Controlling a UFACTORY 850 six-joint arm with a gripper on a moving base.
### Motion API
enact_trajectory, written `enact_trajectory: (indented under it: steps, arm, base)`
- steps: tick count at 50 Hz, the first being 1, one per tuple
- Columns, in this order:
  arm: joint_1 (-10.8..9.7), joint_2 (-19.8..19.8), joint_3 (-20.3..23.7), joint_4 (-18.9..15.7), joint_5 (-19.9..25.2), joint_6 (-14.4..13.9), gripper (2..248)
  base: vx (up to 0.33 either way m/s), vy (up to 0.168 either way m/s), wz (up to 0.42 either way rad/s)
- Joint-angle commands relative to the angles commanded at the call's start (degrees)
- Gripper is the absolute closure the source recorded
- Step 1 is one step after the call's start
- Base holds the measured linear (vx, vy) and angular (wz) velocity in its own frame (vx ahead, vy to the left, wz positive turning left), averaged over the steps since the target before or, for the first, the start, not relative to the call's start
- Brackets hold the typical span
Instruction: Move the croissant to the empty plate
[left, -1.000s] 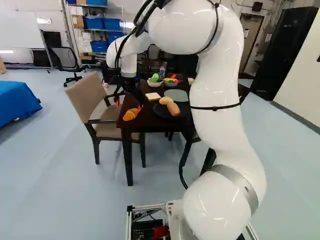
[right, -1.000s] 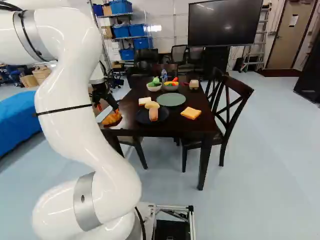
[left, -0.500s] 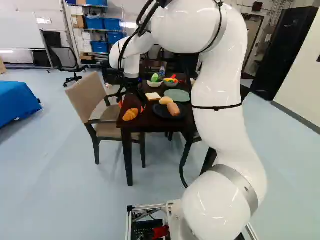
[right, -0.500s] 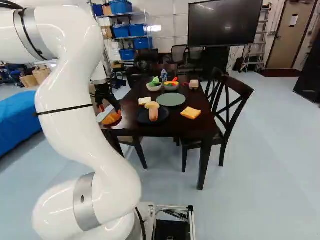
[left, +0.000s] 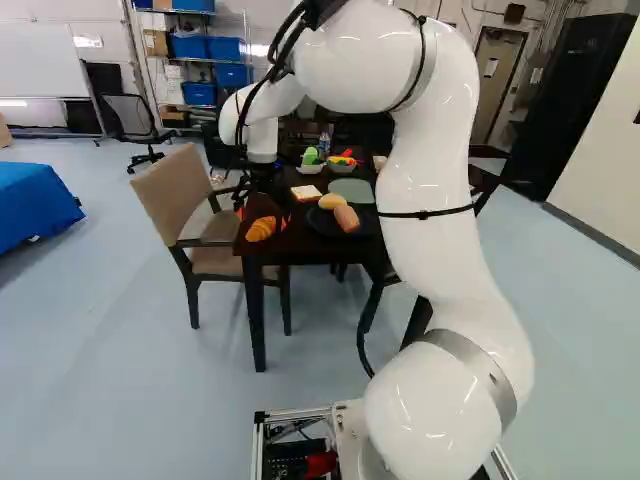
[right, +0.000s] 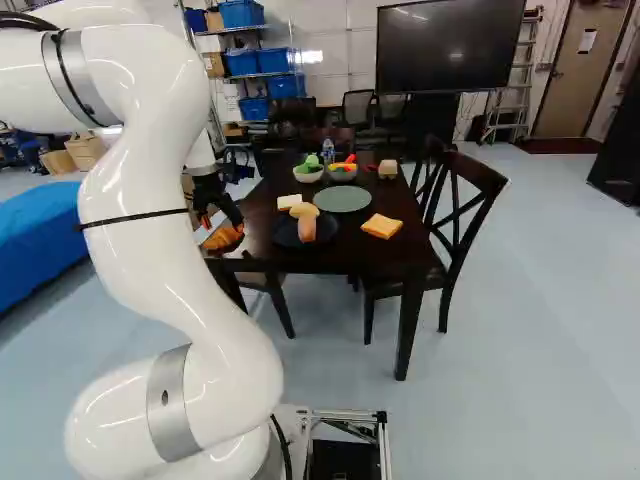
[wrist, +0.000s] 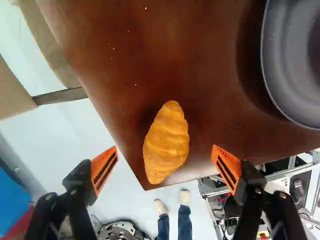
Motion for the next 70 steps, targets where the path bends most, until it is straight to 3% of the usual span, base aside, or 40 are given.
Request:
enact_trajectory:
  steps: [13,14,19,20,29,30,34,35,40,41,45,46,70]
  arm:
    - [0.0,0.0,0.0,0.0,0.0,0.0,6]
    - [0.0,0.0,0.0,0.0,0.0,0.0,19]
    - [0.0,0.0,0.0,0.0,0.0,0.0,19]
    - [0.0,0.0,0.0,0.0,0.0,0.0,31]
    - [0.0,0.0,0.0,0.0,0.0,0.0,43]
    - [0.0,0.0,0.0,0.0,0.0,0.0,55]
    - [0.0,0.0,0.0,0.0,0.0,0.0,55]
    - [0.0,0.0,0.0,0.0,0.0,0.0,67]
    - [0.0,0.0,0.0,0.0,0.0,0.0,67]
    - [0.0,0.0,0.0,0.0,0.0,0.0,80]
    - [0.0,0.0,0.0,0.0,0.0,0.0,80]
    - [0.0,0.0,0.0,0.0,0.0,0.0,92]
    - [0.0,0.0,0.0,0.0,0.0,0.0,98]
  base:
    - [0.0,0.0,0.0]
    - [0.0,0.0,0.0]
    - [0.0,0.0,0.0]
    - [0.0,0.0,0.0]
    - [0.0,0.0,0.0]
    - [0.0,0.0,0.0]
    - [0.0,0.0,0.0]
    - [0.0,0.0,0.0]
    - [0.0,0.0,0.0]
    - [0.0,0.0,0.0]
    - [0.0,0.0,0.0]
    - [0.0,0.0,0.0]
    - [0.0,0.0,0.0]
